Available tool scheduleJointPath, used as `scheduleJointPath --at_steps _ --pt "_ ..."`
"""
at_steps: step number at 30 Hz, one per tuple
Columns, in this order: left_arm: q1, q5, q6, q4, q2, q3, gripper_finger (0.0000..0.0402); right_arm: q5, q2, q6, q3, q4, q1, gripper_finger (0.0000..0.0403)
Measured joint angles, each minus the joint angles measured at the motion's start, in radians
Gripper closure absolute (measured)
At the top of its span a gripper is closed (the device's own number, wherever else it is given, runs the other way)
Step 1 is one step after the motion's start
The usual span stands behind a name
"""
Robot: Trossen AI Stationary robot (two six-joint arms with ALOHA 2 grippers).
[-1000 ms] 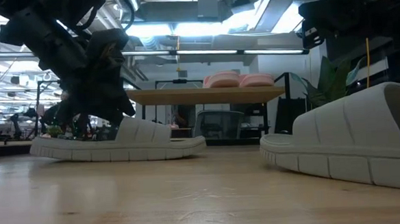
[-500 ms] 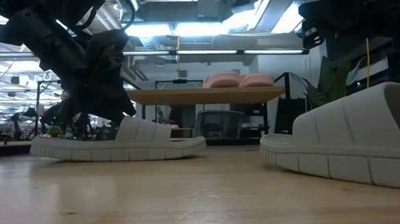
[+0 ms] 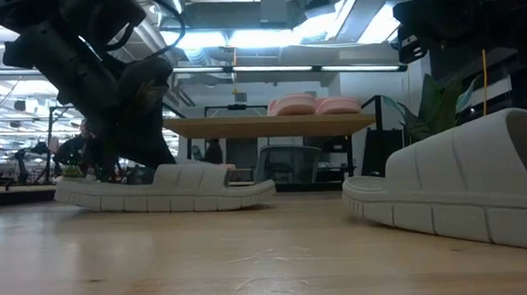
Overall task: Pick and place slides into the shelf
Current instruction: Put the left gray slipper on the shelf
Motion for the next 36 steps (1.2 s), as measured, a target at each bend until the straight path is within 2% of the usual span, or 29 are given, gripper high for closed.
scheduleJointPath --at_steps 4,9,12,16,20,25,30,36 --pt "0.0 0.043 0.026 -0.002 -0.008 0.0 0.0399 0.0 0.0 0.0 0.0 0.0 0.0 0.0386" --pt "0.0 0.17 0.053 -0.003 -0.008 0.001 0.04 0.0 0.0 0.0 0.0 0.0 0.0 0.0386" --pt "-0.002 0.211 0.056 -0.006 -0.009 0.001 0.0401 0.0 0.0 0.0 0.0 0.0 0.0 0.0386" --pt "-0.003 0.236 0.056 -0.031 -0.047 0.001 0.0401 0.0 0.0 0.0 0.0 -0.001 0.0 0.0386" --pt "-0.003 0.237 0.056 -0.086 -0.145 -0.001 0.0401 0.0 0.0 0.001 0.0 -0.001 0.0 0.0386" --pt "-0.003 0.193 0.052 -0.199 -0.282 -0.002 0.0401 0.0 0.0 0.0 0.0 -0.001 0.0 0.0386" --pt "-0.008 0.187 0.036 -0.332 -0.352 -0.002 0.0401 0.0 0.0 0.001 0.0 -0.002 0.0 0.0386" --pt "-0.031 0.274 0.018 -0.39 -0.371 -0.002 0.0401 0.0 0.0 0.001 0.0 -0.001 0.0 0.0386"
